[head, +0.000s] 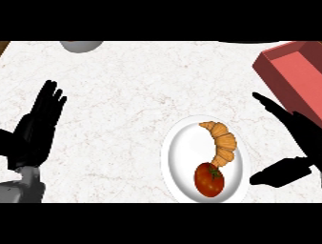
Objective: Pick the croissant from the plate and place it in the cardboard box
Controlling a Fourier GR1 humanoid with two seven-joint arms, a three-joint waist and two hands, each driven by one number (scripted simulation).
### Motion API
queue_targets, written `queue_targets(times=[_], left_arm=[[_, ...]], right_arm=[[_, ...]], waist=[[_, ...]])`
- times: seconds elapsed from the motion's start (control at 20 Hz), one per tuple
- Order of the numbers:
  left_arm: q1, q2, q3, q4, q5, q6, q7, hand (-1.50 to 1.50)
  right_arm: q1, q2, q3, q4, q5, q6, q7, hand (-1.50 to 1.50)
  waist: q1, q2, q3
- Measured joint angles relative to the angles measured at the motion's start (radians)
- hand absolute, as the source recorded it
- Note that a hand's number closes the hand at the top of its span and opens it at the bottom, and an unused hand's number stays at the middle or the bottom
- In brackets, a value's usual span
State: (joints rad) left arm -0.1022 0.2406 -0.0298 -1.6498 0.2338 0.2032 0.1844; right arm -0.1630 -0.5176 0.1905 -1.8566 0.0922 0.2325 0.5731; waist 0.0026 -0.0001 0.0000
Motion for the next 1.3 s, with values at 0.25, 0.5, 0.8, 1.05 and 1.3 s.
queue_targets(times=[0.25,0.5,0.8,1.05,1.3], left_arm=[[0.012,-0.024,0.016,0.008,-0.019,-0.024,-0.010,0.00],[0.002,-0.044,0.029,-0.002,-0.036,-0.030,0.013,0.00],[0.006,-0.052,0.053,-0.023,-0.052,-0.049,0.035,0.00],[0.009,-0.080,0.054,-0.036,-0.077,-0.047,0.033,0.00],[0.006,-0.073,0.084,-0.011,-0.066,-0.086,0.026,0.00]], right_arm=[[-0.001,0.075,-0.010,0.004,0.073,0.018,0.016,-1.50],[0.010,0.143,-0.009,0.040,0.157,0.015,-0.022,-1.50],[0.010,0.189,-0.042,0.086,0.194,0.059,-0.059,-1.50],[0.011,0.225,-0.050,0.132,0.260,0.067,-0.097,-1.50],[-0.005,0.261,-0.046,0.174,0.325,0.061,-0.105,-1.50]], waist=[[-0.001,0.000,0.000],[-0.001,0.000,0.000],[-0.002,0.000,0.000],[-0.002,0.000,0.000],[-0.001,0.000,0.000]])
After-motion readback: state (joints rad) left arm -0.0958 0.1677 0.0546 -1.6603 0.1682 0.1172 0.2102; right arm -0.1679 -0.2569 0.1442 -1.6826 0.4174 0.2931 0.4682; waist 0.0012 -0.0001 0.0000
